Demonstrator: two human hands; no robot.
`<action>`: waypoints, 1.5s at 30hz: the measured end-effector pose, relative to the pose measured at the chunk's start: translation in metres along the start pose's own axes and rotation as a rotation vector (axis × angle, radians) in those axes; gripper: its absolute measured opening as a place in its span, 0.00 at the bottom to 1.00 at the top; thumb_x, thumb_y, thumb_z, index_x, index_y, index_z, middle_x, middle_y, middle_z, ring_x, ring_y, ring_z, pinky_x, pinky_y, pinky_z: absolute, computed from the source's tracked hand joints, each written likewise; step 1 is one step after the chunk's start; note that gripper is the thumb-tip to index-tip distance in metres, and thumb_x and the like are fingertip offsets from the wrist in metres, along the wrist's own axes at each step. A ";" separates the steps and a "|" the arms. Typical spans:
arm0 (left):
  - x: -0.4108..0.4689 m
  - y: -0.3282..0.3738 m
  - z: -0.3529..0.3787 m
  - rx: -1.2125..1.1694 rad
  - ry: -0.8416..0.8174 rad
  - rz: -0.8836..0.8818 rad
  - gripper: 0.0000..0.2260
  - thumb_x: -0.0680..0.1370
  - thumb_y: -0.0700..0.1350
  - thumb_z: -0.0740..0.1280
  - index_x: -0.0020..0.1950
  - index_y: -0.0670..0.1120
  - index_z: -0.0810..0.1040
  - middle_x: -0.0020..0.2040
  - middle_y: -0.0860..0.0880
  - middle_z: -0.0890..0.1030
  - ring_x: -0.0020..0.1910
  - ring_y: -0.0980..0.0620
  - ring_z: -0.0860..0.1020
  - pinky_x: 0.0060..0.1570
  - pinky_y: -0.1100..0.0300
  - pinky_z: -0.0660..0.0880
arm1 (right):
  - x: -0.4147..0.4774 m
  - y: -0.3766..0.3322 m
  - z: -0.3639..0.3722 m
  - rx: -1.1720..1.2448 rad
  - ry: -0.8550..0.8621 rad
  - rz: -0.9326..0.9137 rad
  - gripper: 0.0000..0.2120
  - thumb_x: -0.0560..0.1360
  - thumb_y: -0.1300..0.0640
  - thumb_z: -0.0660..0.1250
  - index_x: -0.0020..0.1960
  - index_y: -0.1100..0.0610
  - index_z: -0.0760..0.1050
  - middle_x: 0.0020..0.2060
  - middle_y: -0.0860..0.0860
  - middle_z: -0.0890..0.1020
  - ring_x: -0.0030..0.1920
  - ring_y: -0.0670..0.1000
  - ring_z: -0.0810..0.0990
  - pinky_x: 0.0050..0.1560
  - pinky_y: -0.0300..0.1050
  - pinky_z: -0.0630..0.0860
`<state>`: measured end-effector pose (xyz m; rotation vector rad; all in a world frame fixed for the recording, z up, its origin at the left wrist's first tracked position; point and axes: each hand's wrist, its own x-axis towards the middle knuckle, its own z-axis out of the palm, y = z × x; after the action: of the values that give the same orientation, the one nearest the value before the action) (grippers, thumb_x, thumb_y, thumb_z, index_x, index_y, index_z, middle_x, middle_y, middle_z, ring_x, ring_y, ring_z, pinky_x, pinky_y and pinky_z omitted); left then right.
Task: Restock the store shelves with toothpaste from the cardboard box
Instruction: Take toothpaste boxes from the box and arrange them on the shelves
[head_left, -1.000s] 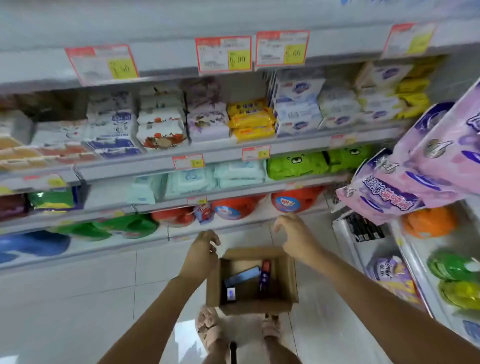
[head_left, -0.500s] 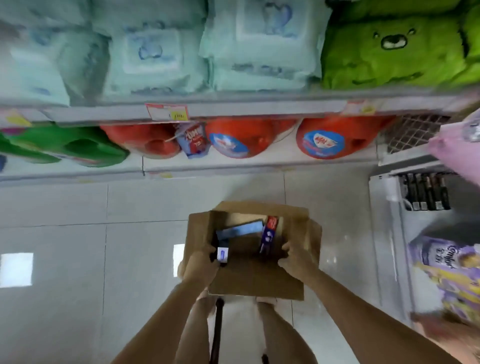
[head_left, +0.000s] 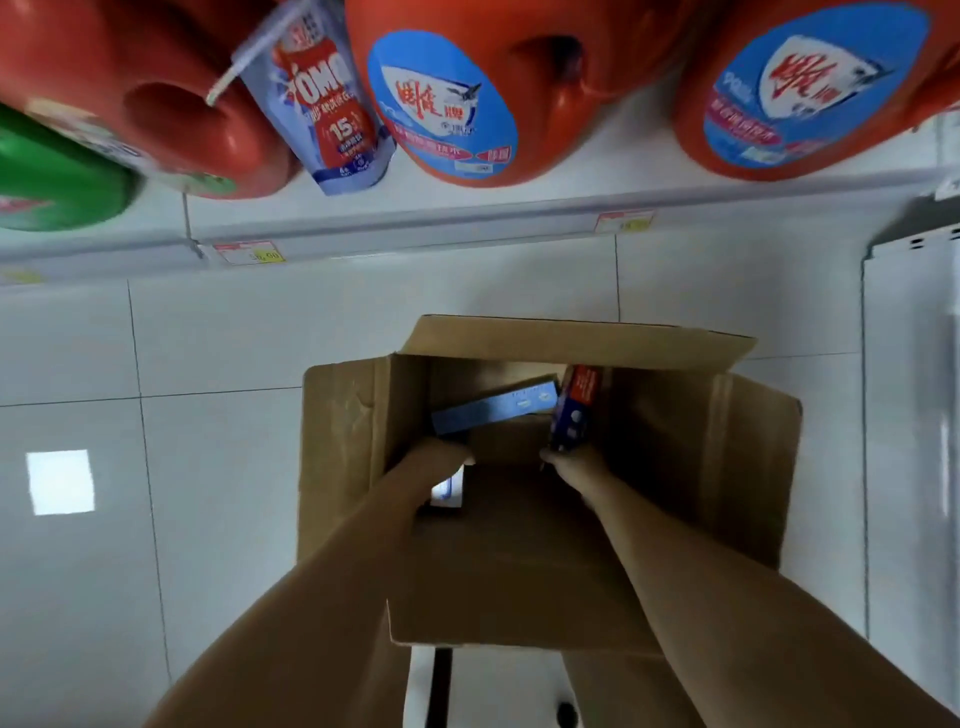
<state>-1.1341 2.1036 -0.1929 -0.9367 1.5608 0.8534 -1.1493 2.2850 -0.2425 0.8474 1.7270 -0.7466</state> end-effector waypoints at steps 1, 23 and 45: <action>0.005 0.002 0.001 -0.044 -0.039 -0.047 0.15 0.78 0.41 0.65 0.64 0.38 0.74 0.64 0.41 0.75 0.64 0.42 0.73 0.63 0.53 0.69 | 0.007 0.001 0.005 0.024 0.003 0.018 0.28 0.76 0.57 0.68 0.72 0.61 0.64 0.64 0.59 0.74 0.61 0.58 0.74 0.54 0.46 0.69; -0.197 0.012 -0.017 -0.631 -0.159 -0.098 0.07 0.77 0.32 0.62 0.54 0.35 0.74 0.43 0.40 0.76 0.41 0.45 0.76 0.42 0.49 0.78 | -0.194 -0.021 -0.101 0.559 -0.366 0.195 0.15 0.73 0.59 0.70 0.55 0.62 0.70 0.45 0.61 0.75 0.40 0.56 0.75 0.36 0.46 0.74; -0.551 0.009 -0.107 -0.909 -0.292 0.786 0.34 0.55 0.34 0.75 0.60 0.38 0.72 0.46 0.40 0.82 0.44 0.45 0.82 0.51 0.46 0.79 | -0.526 -0.042 -0.253 1.002 -1.127 -0.439 0.32 0.62 0.60 0.79 0.62 0.67 0.72 0.50 0.64 0.80 0.41 0.58 0.82 0.26 0.40 0.77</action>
<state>-1.1228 2.0847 0.3678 -0.7126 1.2484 2.2671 -1.1971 2.3669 0.3350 0.4370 0.4269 -1.9859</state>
